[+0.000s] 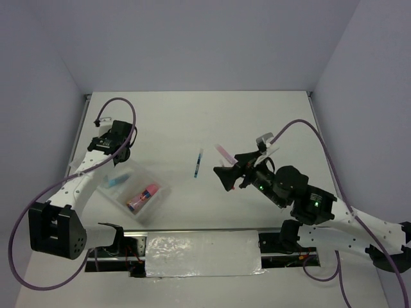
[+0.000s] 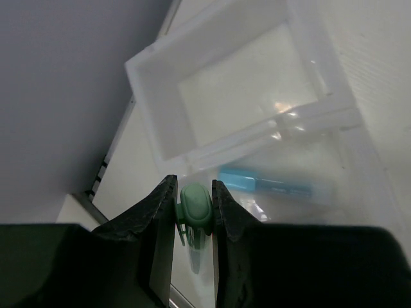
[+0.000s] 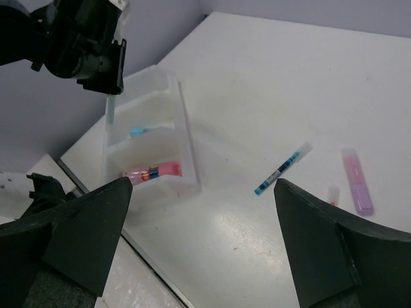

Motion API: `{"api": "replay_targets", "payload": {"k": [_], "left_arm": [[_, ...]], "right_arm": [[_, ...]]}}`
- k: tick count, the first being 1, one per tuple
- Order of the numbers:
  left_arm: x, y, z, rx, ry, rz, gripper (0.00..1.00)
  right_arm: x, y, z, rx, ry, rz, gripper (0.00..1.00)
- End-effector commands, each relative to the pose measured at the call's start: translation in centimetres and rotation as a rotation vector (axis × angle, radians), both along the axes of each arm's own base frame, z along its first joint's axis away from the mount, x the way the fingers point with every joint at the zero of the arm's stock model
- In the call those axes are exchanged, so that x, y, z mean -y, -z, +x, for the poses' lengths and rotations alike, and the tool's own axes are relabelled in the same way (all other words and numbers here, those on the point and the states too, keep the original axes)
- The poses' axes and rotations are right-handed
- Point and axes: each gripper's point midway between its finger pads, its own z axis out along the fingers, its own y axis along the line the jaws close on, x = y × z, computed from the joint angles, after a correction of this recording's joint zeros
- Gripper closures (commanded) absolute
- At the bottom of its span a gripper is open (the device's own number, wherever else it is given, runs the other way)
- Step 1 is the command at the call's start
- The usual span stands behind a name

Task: Sort the stationery into containers
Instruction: Place the pen in the storage box.

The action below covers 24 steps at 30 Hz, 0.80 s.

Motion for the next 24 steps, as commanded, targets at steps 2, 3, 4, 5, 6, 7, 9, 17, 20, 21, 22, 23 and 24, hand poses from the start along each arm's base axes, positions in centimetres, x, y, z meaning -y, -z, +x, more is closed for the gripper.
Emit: {"api": "replay_targets", "payload": {"k": [2,3,4,5,6,7,9,17,20,21,22,23,24], "left_arm": [[-2.2,-1.7,-0.2,0.025,-0.073,0.072,1.00],[-2.0,-1.7,-0.3,0.032,-0.067,0.059,1.00],[-1.9,-1.6,-0.3,0.038,-0.061,0.047,1.00],[-1.7,-1.0,-0.5,0.031,-0.051,0.036,1.00],[-1.6,-1.3,-0.2,0.053,-0.037,0.028,0.98],[-1.5,-0.9,-0.3,0.050,-0.031,0.020,0.96],[-1.4,-0.9,-0.3,0.054,-0.027,0.014,0.92],[-0.9,-0.2,-0.3,0.042,-0.001,-0.011,0.81],[-0.7,0.0,-0.3,0.041,0.014,-0.024,0.70],[-0.5,0.1,-0.2,0.042,0.022,-0.036,0.68],[-0.4,0.2,-0.2,0.043,0.024,-0.040,0.67],[-0.4,0.2,-0.2,0.044,0.025,-0.044,0.66],[-0.3,0.2,-0.2,0.046,0.029,-0.048,0.65]], "right_arm": [[2.0,1.4,-0.3,-0.016,0.034,-0.011,0.00],[2.4,1.1,-0.6,-0.012,0.032,0.005,0.00],[2.7,1.4,-0.6,-0.015,0.036,0.006,0.00],[2.8,1.5,-0.7,-0.014,0.032,0.009,0.00],[3.1,1.7,-0.8,-0.014,0.038,0.010,0.00],[3.3,1.6,-0.7,-0.014,0.044,0.013,0.00],[3.5,2.0,-0.8,-0.022,0.052,0.010,0.00],[3.6,2.5,-0.8,-0.035,0.057,0.011,0.00],[3.5,2.6,-0.8,-0.038,0.055,0.010,0.00],[3.5,2.6,-0.8,-0.038,0.054,0.010,0.00],[3.5,2.5,-0.8,-0.038,0.052,0.010,0.00],[3.5,2.6,-0.8,-0.040,0.053,0.009,0.00],[3.5,2.6,-0.8,-0.040,0.053,0.010,0.00]]}}
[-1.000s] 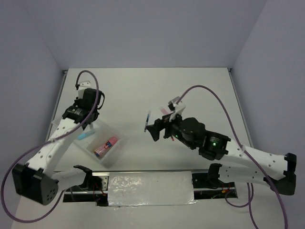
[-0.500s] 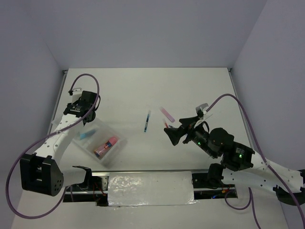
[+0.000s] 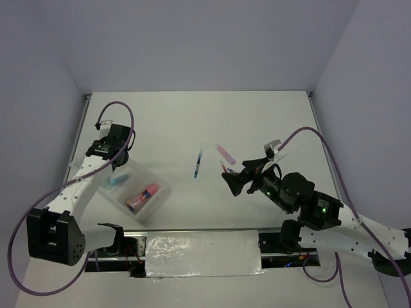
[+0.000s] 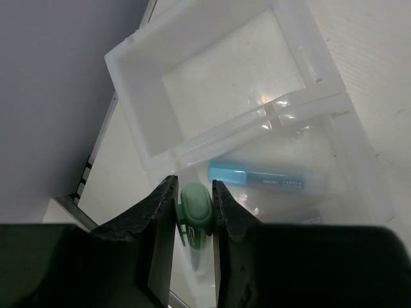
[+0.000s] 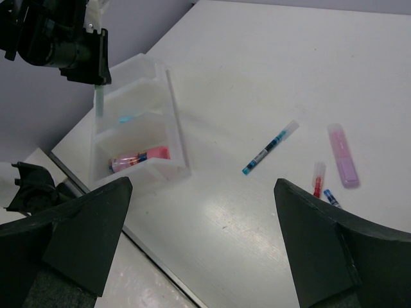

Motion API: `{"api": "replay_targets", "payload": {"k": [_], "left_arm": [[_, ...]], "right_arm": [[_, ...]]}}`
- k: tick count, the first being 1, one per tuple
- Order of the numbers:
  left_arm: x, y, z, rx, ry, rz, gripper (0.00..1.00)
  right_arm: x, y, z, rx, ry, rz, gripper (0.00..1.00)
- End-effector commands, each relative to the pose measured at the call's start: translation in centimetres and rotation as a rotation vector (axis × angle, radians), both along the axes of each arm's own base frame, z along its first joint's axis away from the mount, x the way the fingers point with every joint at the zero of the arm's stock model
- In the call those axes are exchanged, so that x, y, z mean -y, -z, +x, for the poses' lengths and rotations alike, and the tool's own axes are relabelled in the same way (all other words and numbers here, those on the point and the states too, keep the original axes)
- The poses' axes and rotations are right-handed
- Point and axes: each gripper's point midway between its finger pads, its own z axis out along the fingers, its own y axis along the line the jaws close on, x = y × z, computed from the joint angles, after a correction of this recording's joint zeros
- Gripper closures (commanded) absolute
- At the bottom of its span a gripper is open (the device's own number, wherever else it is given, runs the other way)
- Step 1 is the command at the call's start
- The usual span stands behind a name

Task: Sort the stationery into containers
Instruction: Place the pen in the storage box.

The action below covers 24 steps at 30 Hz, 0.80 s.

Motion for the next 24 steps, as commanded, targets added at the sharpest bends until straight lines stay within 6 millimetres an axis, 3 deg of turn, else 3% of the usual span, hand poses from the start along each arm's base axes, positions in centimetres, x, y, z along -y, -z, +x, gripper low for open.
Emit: {"api": "replay_targets", "payload": {"k": [1,12,16,24], "left_arm": [[0.26,-0.84,0.46,0.048,0.025,-0.016,0.65],[0.37,-0.69,0.32,0.051,0.031,-0.024,0.63],[0.35,-0.50,0.31,0.046,0.026,-0.028,0.54],[0.49,-0.29,0.14,0.040,0.027,-0.036,0.26]], "right_arm": [[0.33,0.40,0.24,-0.010,0.023,0.005,0.00],[0.15,0.12,0.12,-0.010,0.013,0.015,0.00],[0.41,0.14,0.11,-0.012,0.019,0.012,0.00],[0.41,0.12,0.10,-0.007,0.017,0.010,0.00]]}}
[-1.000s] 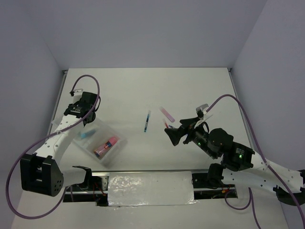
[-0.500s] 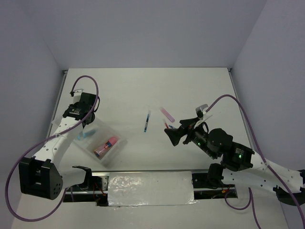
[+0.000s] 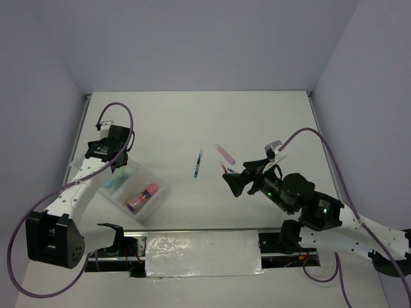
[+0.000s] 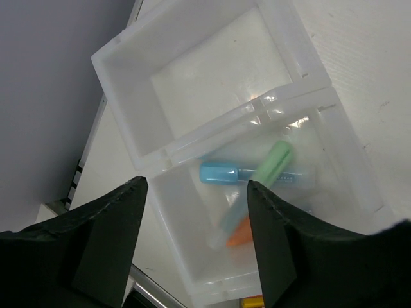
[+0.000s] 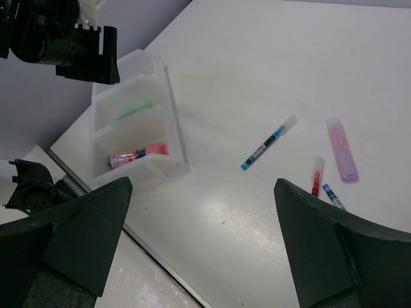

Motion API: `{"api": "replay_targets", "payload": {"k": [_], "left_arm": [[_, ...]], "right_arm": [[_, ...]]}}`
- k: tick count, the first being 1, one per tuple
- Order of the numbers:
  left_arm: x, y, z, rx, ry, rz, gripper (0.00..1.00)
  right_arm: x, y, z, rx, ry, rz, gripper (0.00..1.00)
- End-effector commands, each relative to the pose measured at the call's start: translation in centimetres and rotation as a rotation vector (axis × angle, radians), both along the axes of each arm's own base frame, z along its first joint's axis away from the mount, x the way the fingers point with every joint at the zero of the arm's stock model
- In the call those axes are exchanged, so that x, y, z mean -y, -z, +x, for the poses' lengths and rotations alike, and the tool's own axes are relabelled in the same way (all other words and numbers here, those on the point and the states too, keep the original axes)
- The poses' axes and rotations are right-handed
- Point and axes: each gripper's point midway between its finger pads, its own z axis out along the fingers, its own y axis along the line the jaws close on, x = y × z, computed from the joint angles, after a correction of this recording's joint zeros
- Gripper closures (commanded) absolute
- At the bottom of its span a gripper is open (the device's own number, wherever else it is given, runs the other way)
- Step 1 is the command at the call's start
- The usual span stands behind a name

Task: Sort the stationery into containers
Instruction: Place the pen in the storage box, then pick up the pen from the center of the board.

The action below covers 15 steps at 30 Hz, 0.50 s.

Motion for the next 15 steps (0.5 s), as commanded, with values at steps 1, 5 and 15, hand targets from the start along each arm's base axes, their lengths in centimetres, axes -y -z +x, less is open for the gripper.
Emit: {"api": "replay_targets", "payload": {"k": [1,5,15], "left_arm": [[-0.1,-0.4,0.0,0.027,-0.011,-0.006,0.23],[0.1,-0.7,0.2,0.050,-0.004,-0.020,0.20],[1.3,-4.0,0.3,0.248,0.050,-0.114,0.15]], "right_arm": [[0.1,0.0,0.5,0.001,0.027,-0.001,0.00],[0.1,1.4,1.7,-0.020,0.092,-0.068,0.00],[4.7,13.1,11.6,-0.401,0.306,-0.489,0.22]]}}
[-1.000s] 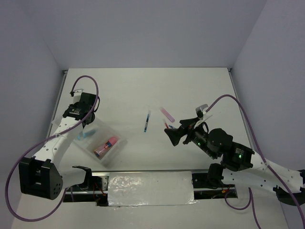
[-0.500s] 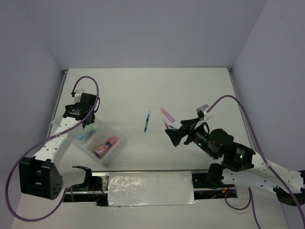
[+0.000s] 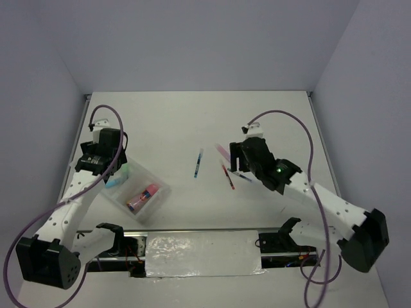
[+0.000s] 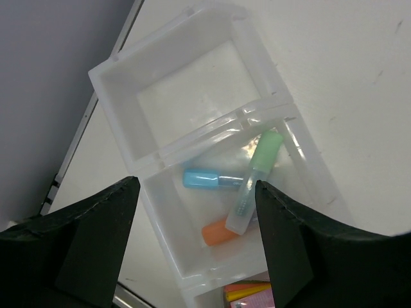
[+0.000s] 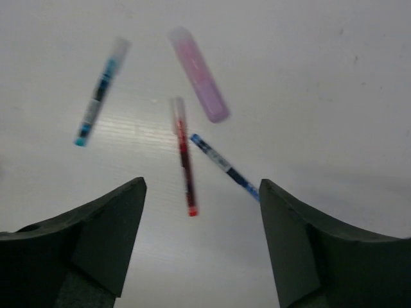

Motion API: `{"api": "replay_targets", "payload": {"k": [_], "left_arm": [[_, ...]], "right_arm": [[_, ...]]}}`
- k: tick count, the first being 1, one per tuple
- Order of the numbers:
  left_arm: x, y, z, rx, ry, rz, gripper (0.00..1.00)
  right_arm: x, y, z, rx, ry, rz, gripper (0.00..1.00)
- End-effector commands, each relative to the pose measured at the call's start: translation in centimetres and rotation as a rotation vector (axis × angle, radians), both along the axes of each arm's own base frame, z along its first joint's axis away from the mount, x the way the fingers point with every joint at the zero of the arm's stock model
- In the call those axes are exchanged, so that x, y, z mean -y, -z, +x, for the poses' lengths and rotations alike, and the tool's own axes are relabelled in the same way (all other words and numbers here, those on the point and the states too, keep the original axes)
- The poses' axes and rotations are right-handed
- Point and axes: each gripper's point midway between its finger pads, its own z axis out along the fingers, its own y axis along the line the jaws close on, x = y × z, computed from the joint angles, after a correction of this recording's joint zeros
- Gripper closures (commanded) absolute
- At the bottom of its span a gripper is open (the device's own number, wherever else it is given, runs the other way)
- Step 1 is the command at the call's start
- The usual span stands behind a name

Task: Sort the stationery into containers
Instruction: Pick up the pen from the center of the board.

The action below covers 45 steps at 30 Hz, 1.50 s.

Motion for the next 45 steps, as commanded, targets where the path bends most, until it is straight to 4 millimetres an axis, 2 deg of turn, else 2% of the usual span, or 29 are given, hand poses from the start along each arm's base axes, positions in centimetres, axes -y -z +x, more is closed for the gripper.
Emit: {"api": "replay_targets", "payload": {"k": [1,3,4,6,8,9,10,13,14,18,24,26,29,30,31,33,34,36,37,39,40,41,42,43,44,45], "left_arm": [[0.9,-1.3,0.7,0.110,0.037,-0.057,0.14],[1.3,-1.6,0.7,0.123,0.066,-0.068,0.13],[1.5,-1.4,0.6,0.118,0.083,-0.076,0.11],[1.6,-1.2,0.6,0.112,0.092,-0.077,0.09],[1.8,-1.2,0.7,0.109,0.103,-0.082,0.09],[2.0,-1.2,0.8,0.108,0.109,-0.088,0.09],[2.1,-1.1,0.8,0.108,0.116,-0.093,0.09],[2.3,-1.0,0.9,0.104,0.132,-0.099,0.08],[2.4,-1.0,0.9,0.104,0.133,-0.100,0.08],[2.7,-1.1,0.9,0.110,0.157,-0.112,0.07],[3.0,-1.1,1.0,0.110,0.174,-0.121,0.07],[3.2,-1.1,1.0,0.112,0.180,-0.127,0.07],[3.7,-1.1,1.3,0.117,0.204,-0.145,0.07],[4.0,-1.1,1.4,0.118,0.218,-0.157,0.06],[5.1,-1.0,1.6,0.118,0.264,-0.200,0.06],[7.5,-1.2,2.1,0.144,0.376,-0.283,0.05],[10.7,-1.6,2.0,0.152,0.520,-0.397,0.05],[13.8,-3.4,2.3,0.227,0.644,-0.516,0.01],[16.5,-5.0,1.4,0.269,0.744,-0.650,0.01],[19.1,-7.8,1.4,0.406,0.872,-0.772,0.01],[20.3,-9.1,0.9,0.446,0.880,-0.888,0.01],[21.3,-10.4,0.0,0.484,0.933,-0.958,0.01],[21.7,-10.3,-0.2,0.504,0.938,-1.003,0.01],[22.1,-11.9,-0.1,0.555,0.938,-1.062,0.01],[22.1,-12.0,-0.1,0.559,0.926,-1.087,0.01],[22.2,-12.1,-0.1,0.565,0.919,-1.101,0.01]], "right_arm": [[0.6,1.5,2.6,-0.094,-0.024,-0.069,0.26],[0.8,2.7,4.8,-0.137,-0.026,-0.095,0.29],[0.5,3.0,5.4,-0.150,-0.046,-0.091,0.32],[-0.3,4.0,6.9,-0.179,-0.085,-0.083,0.32],[-0.6,4.8,7.7,-0.212,-0.096,-0.089,0.34],[-0.9,4.5,8.5,-0.209,-0.105,-0.090,0.35],[-1.0,6.1,8.9,-0.252,-0.108,-0.108,0.38],[-1.4,7.2,10.1,-0.286,-0.109,-0.128,0.42],[-1.4,8.7,10.3,-0.323,-0.107,-0.145,0.42],[-2.5,10.7,11.3,-0.369,-0.129,-0.151,0.44],[-1.7,14.2,11.9,-0.430,-0.064,-0.205,0.48],[-1.4,15.1,11.7,-0.450,-0.053,-0.220,0.53],[-1.1,16.4,11.3,-0.485,-0.040,-0.238,0.67],[-1.0,16.5,11.3,-0.489,-0.040,-0.236,0.75],[-1.2,16.3,11.2,-0.486,-0.045,-0.229,0.80],[-1.4,15.9,11.1,-0.478,-0.047,-0.208,0.96],[-2.0,14.1,11.2,-0.432,-0.060,-0.174,0.98],[-3.0,12.1,10.9,-0.353,-0.086,-0.114,0.99],[-4.7,8.9,10.3,-0.258,-0.127,-0.059,0.99],[-7.1,5.7,8.9,-0.176,-0.200,0.004,0.98],[-9.4,4.3,7.2,-0.144,-0.270,0.037,0.98],[-10.7,1.8,6.2,-0.085,-0.303,0.092,0.98],[-11.7,0.9,5.2,-0.069,-0.332,0.122,0.98],[-12.9,-0.1,4.3,-0.064,-0.350,0.173,0.98],[-14.8,-1.4,2.4,-0.046,-0.415,0.227,0.98],[-15.7,-2.1,1.6,-0.038,-0.438,0.258,0.98]]}}
